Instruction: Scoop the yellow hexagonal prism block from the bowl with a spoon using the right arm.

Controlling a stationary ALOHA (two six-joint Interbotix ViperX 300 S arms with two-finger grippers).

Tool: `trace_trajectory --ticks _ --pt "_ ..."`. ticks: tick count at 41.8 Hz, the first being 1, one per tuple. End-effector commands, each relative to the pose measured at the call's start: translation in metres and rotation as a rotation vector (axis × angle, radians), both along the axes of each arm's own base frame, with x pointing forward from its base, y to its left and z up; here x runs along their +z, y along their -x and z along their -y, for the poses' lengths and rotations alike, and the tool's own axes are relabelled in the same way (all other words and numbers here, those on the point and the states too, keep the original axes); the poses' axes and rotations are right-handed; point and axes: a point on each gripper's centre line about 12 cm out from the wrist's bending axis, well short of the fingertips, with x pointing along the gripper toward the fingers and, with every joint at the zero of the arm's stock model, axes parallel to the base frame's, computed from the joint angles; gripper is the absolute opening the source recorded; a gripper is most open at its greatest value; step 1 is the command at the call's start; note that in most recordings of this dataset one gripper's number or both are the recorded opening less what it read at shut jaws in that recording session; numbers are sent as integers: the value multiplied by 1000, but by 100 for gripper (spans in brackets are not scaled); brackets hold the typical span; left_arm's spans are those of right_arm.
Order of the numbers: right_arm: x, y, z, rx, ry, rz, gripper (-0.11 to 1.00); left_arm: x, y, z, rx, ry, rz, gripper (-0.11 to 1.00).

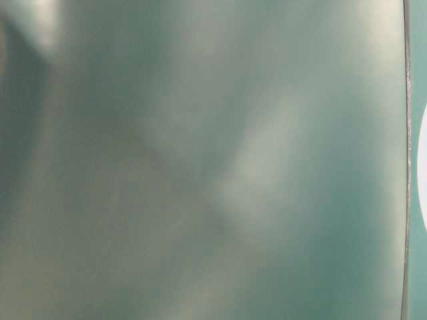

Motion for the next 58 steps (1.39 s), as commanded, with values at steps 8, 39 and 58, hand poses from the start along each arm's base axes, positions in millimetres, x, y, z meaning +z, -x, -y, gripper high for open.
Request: trace_trajectory --ticks 8,39,58 --pt "10 -1 0 0 -6 32 0 8 -2 0 -3 26 25 0" --pt "9 -2 0 -1 -9 28 37 6 -3 0 -3 26 17 0" --pt "-41 -32 -9 31 -48 -68 52 6 -3 0 -3 25 18 0"
